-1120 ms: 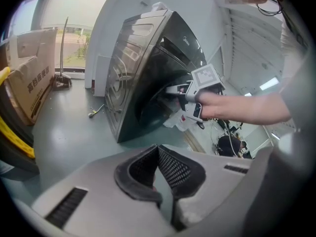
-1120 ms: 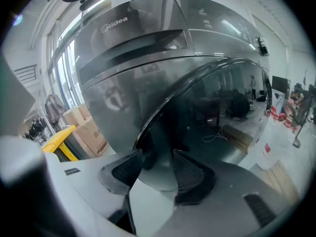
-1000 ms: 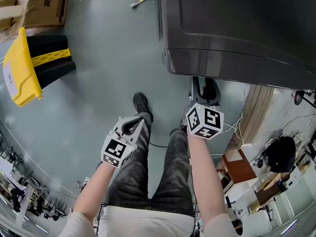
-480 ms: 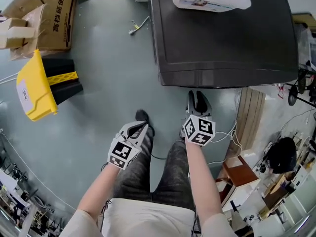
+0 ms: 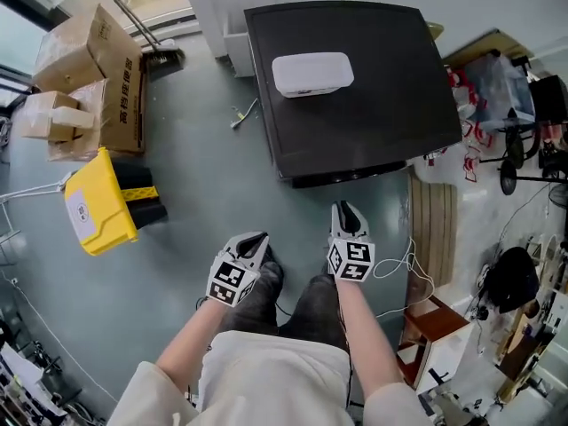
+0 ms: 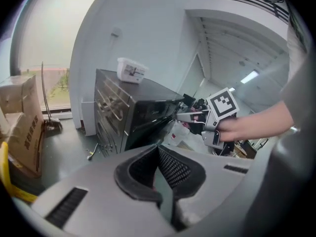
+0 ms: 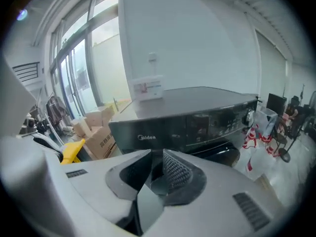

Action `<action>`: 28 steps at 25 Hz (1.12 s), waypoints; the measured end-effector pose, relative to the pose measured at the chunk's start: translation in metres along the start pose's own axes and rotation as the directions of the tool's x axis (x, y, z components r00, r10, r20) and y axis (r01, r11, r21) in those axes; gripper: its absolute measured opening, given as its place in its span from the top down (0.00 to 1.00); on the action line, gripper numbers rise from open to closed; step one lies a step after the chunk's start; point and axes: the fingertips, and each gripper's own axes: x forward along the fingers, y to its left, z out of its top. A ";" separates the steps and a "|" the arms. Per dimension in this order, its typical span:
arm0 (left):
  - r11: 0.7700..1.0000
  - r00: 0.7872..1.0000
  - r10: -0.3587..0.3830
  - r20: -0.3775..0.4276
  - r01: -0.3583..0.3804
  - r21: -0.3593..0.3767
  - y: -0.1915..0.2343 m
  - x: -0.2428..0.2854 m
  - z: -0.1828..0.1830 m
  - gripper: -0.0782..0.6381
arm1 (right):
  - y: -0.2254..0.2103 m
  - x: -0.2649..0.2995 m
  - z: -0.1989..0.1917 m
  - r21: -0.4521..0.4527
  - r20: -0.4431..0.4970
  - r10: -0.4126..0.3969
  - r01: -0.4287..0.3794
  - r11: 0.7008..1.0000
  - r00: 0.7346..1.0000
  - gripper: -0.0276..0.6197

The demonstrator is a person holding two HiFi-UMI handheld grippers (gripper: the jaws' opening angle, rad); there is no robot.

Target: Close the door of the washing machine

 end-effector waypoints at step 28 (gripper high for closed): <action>0.980 0.969 0.000 0.246 -0.049 0.192 -0.137 -0.149 0.184 0.88 | 0.038 -0.266 0.159 -0.170 0.199 0.207 -0.175 0.970 0.958 0.90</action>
